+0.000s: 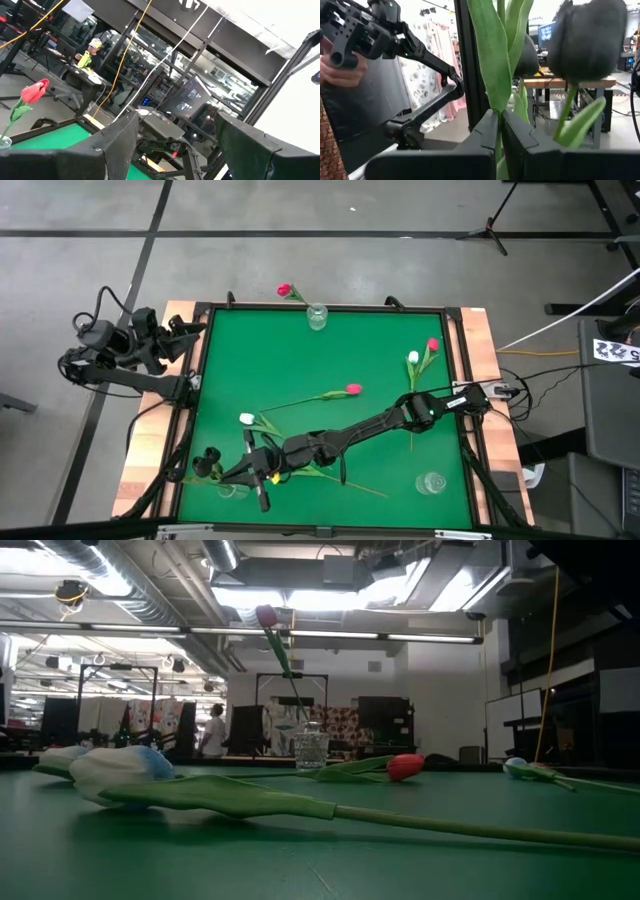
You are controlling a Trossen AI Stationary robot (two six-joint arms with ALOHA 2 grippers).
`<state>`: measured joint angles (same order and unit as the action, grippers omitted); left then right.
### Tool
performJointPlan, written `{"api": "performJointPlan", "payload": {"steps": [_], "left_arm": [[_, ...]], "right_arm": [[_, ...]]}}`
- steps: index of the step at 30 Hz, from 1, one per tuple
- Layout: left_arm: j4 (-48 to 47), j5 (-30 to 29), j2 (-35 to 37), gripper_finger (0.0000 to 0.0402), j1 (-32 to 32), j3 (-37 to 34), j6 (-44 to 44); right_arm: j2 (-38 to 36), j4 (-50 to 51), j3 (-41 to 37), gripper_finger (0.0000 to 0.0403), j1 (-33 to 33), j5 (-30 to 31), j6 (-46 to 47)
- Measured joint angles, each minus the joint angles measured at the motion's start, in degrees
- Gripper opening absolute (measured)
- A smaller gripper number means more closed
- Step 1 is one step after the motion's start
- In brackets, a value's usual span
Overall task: Sort flowers into vase by color
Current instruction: Put the black flower into the bottom left transparent vase
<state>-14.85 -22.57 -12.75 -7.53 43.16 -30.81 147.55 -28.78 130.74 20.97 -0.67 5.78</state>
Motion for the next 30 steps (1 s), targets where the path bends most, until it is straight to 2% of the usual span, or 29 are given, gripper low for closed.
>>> {"api": "performJointPlan", "payload": {"steps": [12,22,26,30], "left_arm": [[0.0,0.0,0.0,0.0258,0.0,0.0,-0.11],[0.0,0.0,0.0,0.0258,0.0,0.0,-0.13],[0.0,0.0,0.0,0.0258,0.0,0.0,-0.13],[0.0,0.0,0.0,0.0258,0.0,0.0,-0.58]], "right_arm": [[1.27,1.03,0.0,0.0024,-0.02,0.0,1.14],[1.88,1.56,0.0,0.014,-0.01,0.09,3.1],[1.79,1.87,0.0,0.0167,0.0,0.84,4.38],[-0.12,8.15,0.0,0.018,0.0,1.66,4.32]]}}
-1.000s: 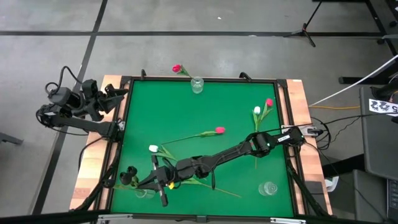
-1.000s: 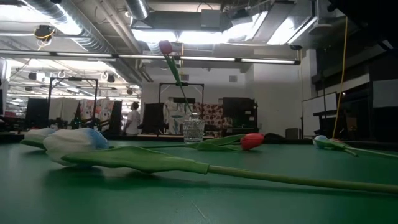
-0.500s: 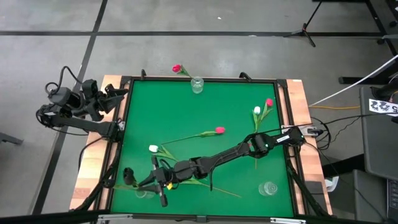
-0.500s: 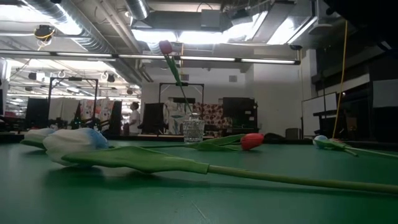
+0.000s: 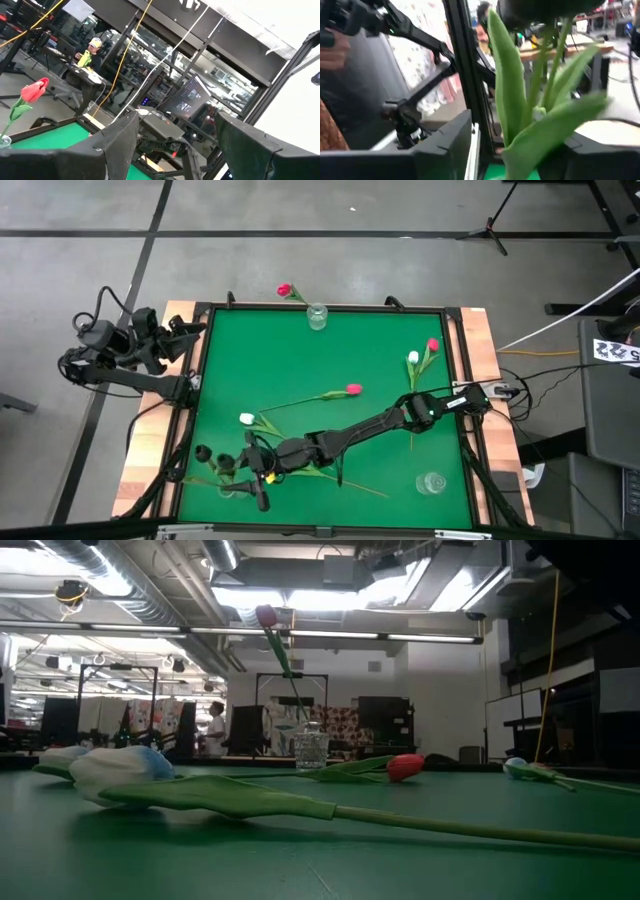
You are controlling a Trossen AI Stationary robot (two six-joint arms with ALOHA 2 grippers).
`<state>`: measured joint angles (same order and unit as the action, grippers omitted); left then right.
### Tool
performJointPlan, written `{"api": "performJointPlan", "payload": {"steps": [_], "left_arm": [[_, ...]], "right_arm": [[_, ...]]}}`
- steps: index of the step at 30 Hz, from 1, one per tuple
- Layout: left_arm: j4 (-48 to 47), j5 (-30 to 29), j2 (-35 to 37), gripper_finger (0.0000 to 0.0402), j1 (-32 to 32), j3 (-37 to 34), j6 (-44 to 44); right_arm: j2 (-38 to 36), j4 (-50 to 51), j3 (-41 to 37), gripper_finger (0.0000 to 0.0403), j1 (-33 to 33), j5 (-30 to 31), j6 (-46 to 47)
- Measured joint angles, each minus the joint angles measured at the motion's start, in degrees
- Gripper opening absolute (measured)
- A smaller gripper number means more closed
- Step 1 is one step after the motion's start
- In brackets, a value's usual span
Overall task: Sort flowers into vase by color
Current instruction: Put the black flower into the bottom left transparent vase, then put the left pink flower into the top transparent vase
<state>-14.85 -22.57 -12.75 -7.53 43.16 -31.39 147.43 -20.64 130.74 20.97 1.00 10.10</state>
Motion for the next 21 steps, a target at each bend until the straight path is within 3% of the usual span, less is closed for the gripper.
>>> {"api": "performJointPlan", "payload": {"steps": [9,21], "left_arm": [[-5.83,0.0,0.0,0.0258,0.01,0.02,-1.0],[-14.8,0.0,-0.02,0.0258,0.01,0.02,-6.24]], "right_arm": [[-7.97,27.3,0.0,0.0184,-0.03,4.56,-4.54],[-16.82,44.71,0.0,0.0184,-0.1,8.18,-2.52]]}}
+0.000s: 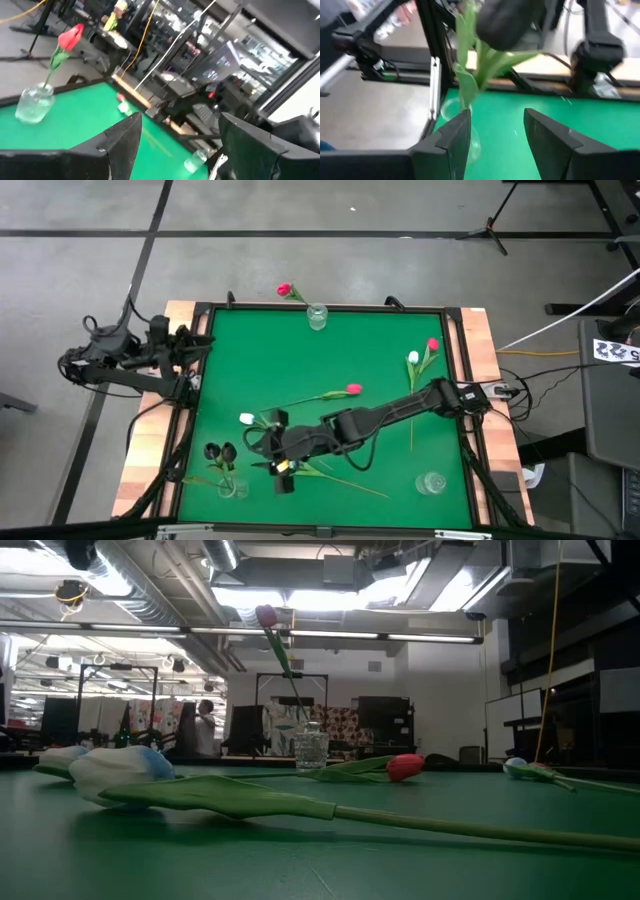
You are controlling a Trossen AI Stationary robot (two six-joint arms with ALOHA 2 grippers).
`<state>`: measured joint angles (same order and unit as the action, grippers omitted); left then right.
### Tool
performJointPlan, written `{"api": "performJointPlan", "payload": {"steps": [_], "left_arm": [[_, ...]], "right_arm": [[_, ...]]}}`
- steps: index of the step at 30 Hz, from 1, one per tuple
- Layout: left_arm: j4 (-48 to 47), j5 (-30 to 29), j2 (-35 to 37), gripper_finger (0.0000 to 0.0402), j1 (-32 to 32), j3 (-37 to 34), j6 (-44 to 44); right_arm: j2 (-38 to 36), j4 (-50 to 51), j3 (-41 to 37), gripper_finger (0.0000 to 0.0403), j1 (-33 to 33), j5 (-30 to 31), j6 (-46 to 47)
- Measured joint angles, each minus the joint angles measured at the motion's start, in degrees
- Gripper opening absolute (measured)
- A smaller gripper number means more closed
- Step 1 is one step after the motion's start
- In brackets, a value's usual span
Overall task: Sort flowers into vase by color
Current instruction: Put the left pink flower into the top transparent vase
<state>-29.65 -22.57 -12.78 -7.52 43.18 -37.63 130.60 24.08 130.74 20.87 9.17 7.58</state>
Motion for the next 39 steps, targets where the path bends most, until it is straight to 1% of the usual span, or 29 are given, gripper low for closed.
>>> {"api": "performJointPlan", "payload": {"steps": [2,6,9,12,14,16,19,22,26,28,31,33,35,36,39], "left_arm": [[-3.34,0.0,0.0,0.0258,-0.01,0.0,-1.27],[-14.68,1.08,-0.88,0.0258,0.0,0.0,-2.97],[-22.5,3.03,-3.56,0.0258,0.0,0.0,-2.63],[-28.25,4.0,-7.81,0.0258,-0.01,-0.02,-0.43],[-29.51,5.55,-11.13,0.0258,0.0,-0.77,-0.04],[-29.5,8.34,-14.7,0.0258,-0.01,-1.88,0.7],[-27.63,12.0,-19.5,0.0258,-0.01,-2.9,3.2],[-23.51,13.74,-22.9,0.0258,-0.01,-3.97,3.93],[-14.59,18.99,-26.32,0.0258,-0.01,-5.74,7.48],[-11.29,20.35,-27.45,0.0258,0.0,-6.25,9.64],[-9.43,22.08,-29.31,0.0258,0.05,-6.27,14.09],[-9.37,26.27,-31.22,0.0258,0.05,-6.27,17.88],[-9.37,30.3,-33.76,0.0258,0.01,-6.27,20.65],[-9.39,31.36,-35.04,0.0258,-0.12,-6.27,21.65],[-8.55,31.81,-38.9,0.0258,-0.49,-6.27,24.81]], "right_arm": [[-1.85,5.28,0.0,0.0184,-0.01,1.53,1.25],[-5.85,15.45,0.0,0.0184,0.01,3.39,5.37],[-9.3,22.55,0.01,0.0184,0.1,4.52,9.04],[-12.13,31.17,0.09,0.0184,0.16,6.73,12.54],[-13.0,36.07,0.09,0.0184,0.14,8.57,14.56],[-13.18,39.78,0.09,0.0184,0.1,10.39,14.94],[-13.18,43.52,-0.19,0.0184,-0.44,10.4,12.83],[-13.23,44.9,-1.99,0.0184,-1.79,6.81,9.43],[-13.16,45.25,-4.76,0.0184,-4.31,1.27,2.67],[-13.15,44.96,-6.41,0.0184,-5.89,-2.82,0.34],[-13.13,43.56,-8.41,0.0184,-8.22,-11.13,-1.54],[-13.16,43.03,-9.65,0.0184,-9.24,-15.39,-2.18],[-13.11,43.75,-10.41,0.0184,-9.94,-17.78,-3.08],[-13.12,43.77,-10.71,0.0184,-10.19,-19.17,-3.42],[-13.49,44.73,-11.52,0.0184,-10.23,-23.22,-4.08]]}}
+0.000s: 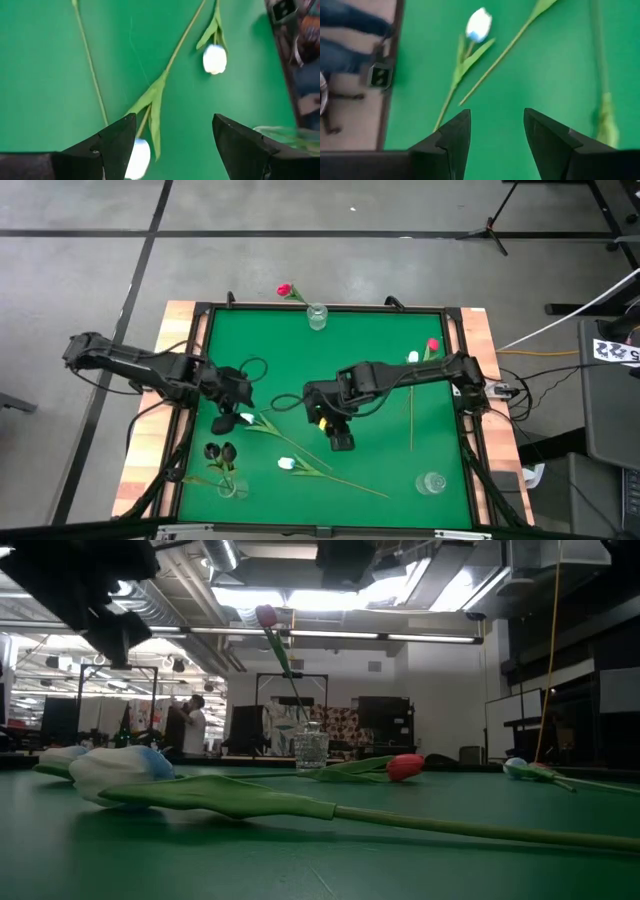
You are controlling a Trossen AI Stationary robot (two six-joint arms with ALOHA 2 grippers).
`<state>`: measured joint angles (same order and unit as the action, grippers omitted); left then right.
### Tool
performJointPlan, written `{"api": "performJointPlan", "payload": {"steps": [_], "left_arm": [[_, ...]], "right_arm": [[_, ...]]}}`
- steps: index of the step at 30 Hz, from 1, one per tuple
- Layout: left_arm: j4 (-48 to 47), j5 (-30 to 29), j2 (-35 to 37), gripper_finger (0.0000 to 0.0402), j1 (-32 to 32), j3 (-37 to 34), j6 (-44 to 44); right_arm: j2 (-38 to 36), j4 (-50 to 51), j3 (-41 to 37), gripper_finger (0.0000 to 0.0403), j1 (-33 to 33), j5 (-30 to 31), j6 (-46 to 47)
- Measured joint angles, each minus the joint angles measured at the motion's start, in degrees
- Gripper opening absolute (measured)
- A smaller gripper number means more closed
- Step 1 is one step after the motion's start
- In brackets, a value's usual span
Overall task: Sort flowers into vase by color
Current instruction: Put the left pink flower into the top transparent vase
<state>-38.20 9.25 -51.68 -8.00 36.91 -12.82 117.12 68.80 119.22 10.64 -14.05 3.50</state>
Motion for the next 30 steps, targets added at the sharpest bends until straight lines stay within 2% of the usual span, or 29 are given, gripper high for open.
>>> {"api": "performJointPlan", "payload": {"steps": [3,5,10,12,16,21,24,30], "left_arm": [[2.09,-0.21,-3.29,0.0258,0.03,0.0,2.67],[2.77,-0.34,-4.9,0.0258,0.39,0.0,3.53],[4.65,-0.91,-6.41,0.0258,1.86,0.0,4.02],[4.66,-0.88,-6.12,0.0258,2.79,0.0,3.87],[4.75,-0.76,-4.81,0.0258,4.7,0.0,3.41],[5.49,-0.68,-4.46,0.0258,6.81,0.0,2.71],[7.48,-0.65,-4.62,0.0258,7.73,0.0,2.47],[8.16,-0.57,-4.62,0.0258,9.25,0.0,1.34]], "right_arm": [[-2.18,2.17,-1.3,0.0184,-0.12,-1.2,-0.75],[-5.3,2.88,-3.71,0.0184,-0.32,0.41,-0.8],[-13.36,-12.41,-14.85,0.0184,-2.57,10.61,-0.87],[-14.57,-18.33,-20.03,0.0184,-4.26,11.74,-0.35],[-13.62,-28.03,-28.51,0.0184,-7.73,7.68,-0.45],[-13.36,-36.25,-34.38,0.0184,-12.06,6.35,-3.9],[-11.4,-39.15,-35.76,0.0184,-13.86,2.18,-5.46],[-6.09,-42.25,-35.76,0.0184,-14.45,0.9,-10.31]]}}
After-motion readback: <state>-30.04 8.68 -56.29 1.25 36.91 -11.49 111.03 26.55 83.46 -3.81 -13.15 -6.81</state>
